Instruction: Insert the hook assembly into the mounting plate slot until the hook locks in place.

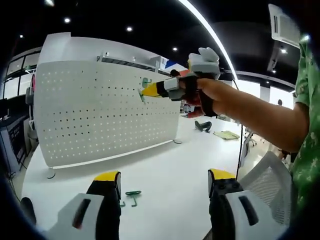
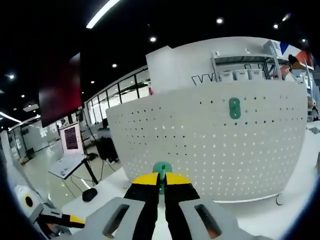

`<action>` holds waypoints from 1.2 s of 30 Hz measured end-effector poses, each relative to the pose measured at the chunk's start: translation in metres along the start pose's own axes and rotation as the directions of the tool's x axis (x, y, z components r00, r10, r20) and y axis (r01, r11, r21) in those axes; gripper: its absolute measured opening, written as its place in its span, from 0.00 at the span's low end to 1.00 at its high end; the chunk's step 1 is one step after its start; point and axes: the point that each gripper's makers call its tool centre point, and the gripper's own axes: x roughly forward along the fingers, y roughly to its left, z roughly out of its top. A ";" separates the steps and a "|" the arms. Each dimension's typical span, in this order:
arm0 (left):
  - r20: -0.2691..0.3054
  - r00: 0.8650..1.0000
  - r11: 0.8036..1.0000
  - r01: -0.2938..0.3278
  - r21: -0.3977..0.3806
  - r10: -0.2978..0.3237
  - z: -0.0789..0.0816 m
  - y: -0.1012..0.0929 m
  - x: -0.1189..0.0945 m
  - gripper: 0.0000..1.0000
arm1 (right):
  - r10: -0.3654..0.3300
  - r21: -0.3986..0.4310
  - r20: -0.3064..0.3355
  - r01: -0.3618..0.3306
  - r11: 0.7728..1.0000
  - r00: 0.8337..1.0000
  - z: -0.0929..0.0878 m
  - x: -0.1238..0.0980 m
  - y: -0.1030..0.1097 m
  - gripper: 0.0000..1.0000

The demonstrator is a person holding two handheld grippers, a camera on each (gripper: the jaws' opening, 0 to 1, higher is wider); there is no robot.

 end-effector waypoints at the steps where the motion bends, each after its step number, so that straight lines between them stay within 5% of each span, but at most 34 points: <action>1: 0.001 1.000 1.000 0.001 0.000 -0.001 0.001 0.000 0.000 0.73 | -0.004 -0.002 0.009 0.004 1.000 1.000 0.003 -0.001 -0.001 0.02; 18: -0.001 1.000 1.000 0.009 0.002 -0.009 0.001 0.000 0.003 0.73 | -0.085 -0.106 0.194 0.107 0.989 0.977 0.049 -0.015 -0.011 0.02; 36: -0.011 1.000 1.000 0.009 -0.014 -0.009 -0.004 0.004 0.004 0.73 | -0.128 -0.242 0.406 0.242 0.940 0.905 0.080 -0.020 -0.019 0.02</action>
